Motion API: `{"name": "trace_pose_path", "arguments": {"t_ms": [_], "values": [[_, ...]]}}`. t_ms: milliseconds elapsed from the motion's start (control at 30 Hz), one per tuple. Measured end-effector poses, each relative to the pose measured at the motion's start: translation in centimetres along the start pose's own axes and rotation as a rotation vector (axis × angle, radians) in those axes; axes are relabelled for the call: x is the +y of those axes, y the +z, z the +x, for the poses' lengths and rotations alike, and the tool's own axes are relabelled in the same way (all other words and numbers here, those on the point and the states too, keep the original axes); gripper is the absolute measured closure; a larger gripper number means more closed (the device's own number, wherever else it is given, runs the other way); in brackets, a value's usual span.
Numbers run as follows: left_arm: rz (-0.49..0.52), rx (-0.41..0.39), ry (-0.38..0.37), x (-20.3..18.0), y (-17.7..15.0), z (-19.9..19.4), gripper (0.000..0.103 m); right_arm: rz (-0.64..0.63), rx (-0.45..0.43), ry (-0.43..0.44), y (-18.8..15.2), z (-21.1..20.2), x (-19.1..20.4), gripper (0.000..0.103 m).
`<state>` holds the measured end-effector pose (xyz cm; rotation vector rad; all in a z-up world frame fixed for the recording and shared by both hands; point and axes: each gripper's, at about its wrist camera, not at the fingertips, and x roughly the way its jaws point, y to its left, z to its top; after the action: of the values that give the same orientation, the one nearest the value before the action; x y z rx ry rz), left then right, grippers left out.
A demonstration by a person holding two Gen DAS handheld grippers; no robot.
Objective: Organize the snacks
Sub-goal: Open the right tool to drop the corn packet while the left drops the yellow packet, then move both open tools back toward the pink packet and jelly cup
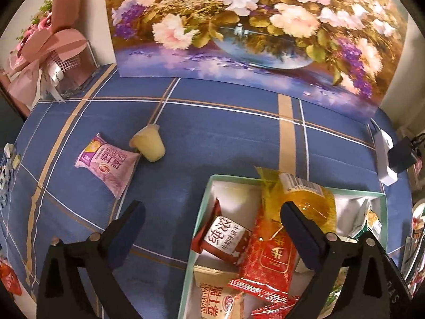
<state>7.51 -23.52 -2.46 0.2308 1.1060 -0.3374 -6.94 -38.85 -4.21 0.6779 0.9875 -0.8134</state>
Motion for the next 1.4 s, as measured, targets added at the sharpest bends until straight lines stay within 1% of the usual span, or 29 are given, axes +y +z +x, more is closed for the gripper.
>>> {"name": "trace_pose_path", "arguments": {"t_ms": [167,467,700,900,1100,1267,1333,1400], "values": [[-0.01,0.008,-0.007,0.3,0.1,0.1,0.001,0.002,0.004,-0.007,0.0,0.1,0.0,0.0],[0.009,0.02,-0.009,0.0,0.0,-0.1,0.001,-0.002,0.012,-0.018,0.0,0.0,0.0,0.0],[0.005,0.03,-0.02,0.7,-0.1,-0.7,0.001,-0.021,0.007,-0.029,-0.4,-1.0,0.4,0.0],[0.001,0.027,-0.01,2.0,-0.4,-1.8,0.001,-0.049,0.003,-0.038,-1.1,-2.2,1.3,0.0],[-0.004,0.022,-0.001,3.6,-0.6,-3.1,0.001,-0.053,0.012,-0.02,-2.4,-3.5,2.1,0.0],[-0.022,0.014,0.005,5.6,-1.0,-4.3,0.001,-0.105,0.025,-0.056,-4.2,-4.0,3.2,0.0],[-0.035,0.012,0.009,6.5,-1.2,-4.7,0.001,-0.096,0.032,-0.06,-4.7,-4.2,3.2,0.0],[-0.047,0.012,0.012,7.3,-1.4,-4.9,0.001,-0.069,0.03,-0.04,-5.0,-4.6,2.9,0.0]]}}
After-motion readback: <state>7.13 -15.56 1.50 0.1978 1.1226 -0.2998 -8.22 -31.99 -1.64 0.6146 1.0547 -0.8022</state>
